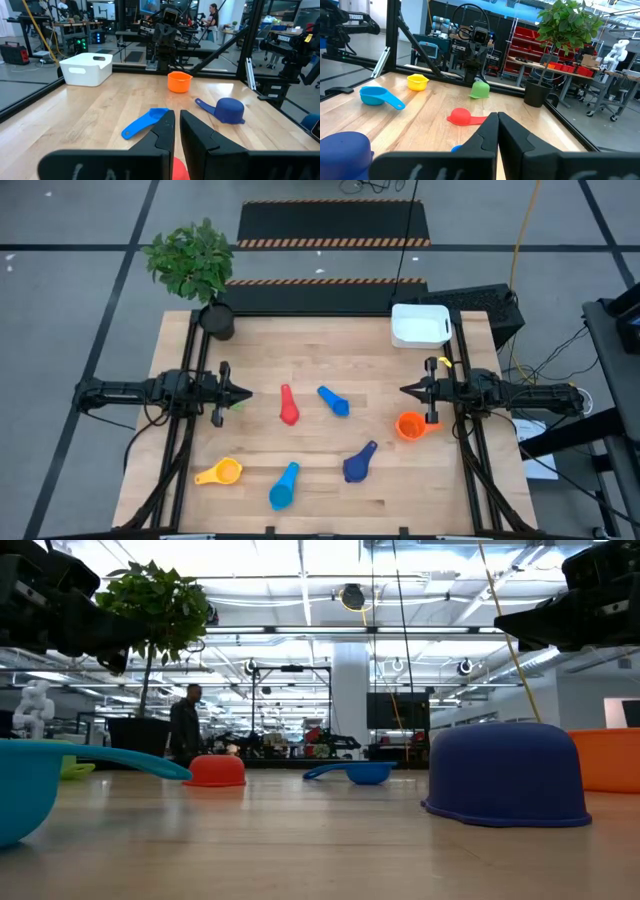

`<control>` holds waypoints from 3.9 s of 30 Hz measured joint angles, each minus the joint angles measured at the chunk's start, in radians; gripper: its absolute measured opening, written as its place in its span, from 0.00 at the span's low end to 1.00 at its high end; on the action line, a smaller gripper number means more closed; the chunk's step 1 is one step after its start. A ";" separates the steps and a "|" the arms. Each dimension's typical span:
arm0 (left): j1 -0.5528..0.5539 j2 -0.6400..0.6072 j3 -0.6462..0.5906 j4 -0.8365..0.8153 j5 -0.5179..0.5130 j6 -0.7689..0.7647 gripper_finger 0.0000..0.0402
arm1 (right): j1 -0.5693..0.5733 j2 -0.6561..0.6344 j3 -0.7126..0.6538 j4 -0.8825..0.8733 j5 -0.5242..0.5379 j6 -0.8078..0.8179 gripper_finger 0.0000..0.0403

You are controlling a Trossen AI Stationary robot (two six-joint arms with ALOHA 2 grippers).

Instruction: Nest measuring cups in basket

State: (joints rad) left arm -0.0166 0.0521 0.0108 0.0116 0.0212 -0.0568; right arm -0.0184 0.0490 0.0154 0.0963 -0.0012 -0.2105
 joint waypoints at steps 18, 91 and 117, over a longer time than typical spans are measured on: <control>0.000 0.000 0.000 0.000 0.000 0.000 0.08 | 0.000 0.000 0.000 0.000 0.000 0.000 0.00; 0.000 0.000 0.000 0.007 -0.003 0.048 0.08 | 0.000 0.096 0.242 -0.118 -0.027 0.189 0.00; 0.000 0.000 0.000 0.019 -0.102 -0.132 0.08 | 0.242 0.685 0.656 -0.774 0.087 0.585 0.30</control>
State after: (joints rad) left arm -0.0162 0.0521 0.0105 0.0309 -0.0807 -0.1884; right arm 0.2232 0.7339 0.6715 -0.6774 0.0854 0.3749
